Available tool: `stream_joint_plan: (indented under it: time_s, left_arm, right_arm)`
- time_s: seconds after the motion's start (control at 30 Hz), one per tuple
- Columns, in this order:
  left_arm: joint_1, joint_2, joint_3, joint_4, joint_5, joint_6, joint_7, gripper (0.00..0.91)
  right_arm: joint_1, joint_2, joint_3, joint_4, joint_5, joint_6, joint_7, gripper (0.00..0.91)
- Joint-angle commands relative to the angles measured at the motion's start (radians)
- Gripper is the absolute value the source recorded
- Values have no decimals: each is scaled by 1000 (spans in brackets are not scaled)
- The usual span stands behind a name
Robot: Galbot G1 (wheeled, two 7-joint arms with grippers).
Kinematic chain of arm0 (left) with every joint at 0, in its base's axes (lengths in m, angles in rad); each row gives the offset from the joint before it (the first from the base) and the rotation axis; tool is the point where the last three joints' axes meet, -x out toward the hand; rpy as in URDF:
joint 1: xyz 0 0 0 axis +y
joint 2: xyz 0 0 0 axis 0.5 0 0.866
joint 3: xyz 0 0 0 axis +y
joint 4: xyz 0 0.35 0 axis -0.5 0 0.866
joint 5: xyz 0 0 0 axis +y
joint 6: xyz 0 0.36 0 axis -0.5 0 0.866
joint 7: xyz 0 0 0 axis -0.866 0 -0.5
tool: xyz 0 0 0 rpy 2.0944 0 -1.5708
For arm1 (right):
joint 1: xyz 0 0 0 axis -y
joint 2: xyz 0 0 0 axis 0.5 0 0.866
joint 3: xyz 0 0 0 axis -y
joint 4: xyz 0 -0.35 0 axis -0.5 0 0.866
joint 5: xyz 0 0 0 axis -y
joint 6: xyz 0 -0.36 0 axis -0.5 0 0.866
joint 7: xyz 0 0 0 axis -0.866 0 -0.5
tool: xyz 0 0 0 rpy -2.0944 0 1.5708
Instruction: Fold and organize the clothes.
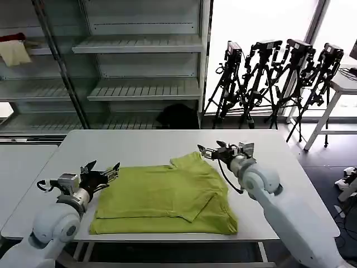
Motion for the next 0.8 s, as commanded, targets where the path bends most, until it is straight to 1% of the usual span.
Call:
stream_joint_plan:
  time_s: [0.03,0.5,0.77,0.8]
  left_arm:
    - [-126,-8,63,213,-7,18,79,907]
    - [-187,-53,121,352,26,20,107,907]
    - [-193,-59,127,368,33,20,122,907]
    - [-195,-60,127,374,32,20,127,846]
  right_arm:
    - [169,98,-159,-249,-39,-14,-24,907]
    - [117,109,-133,-263,-98,-14,-47,907]
    - [94,112,-121,-270,-124,-13,-62,907]
    - [92,115,-119,-272,-128,-13,-65,907]
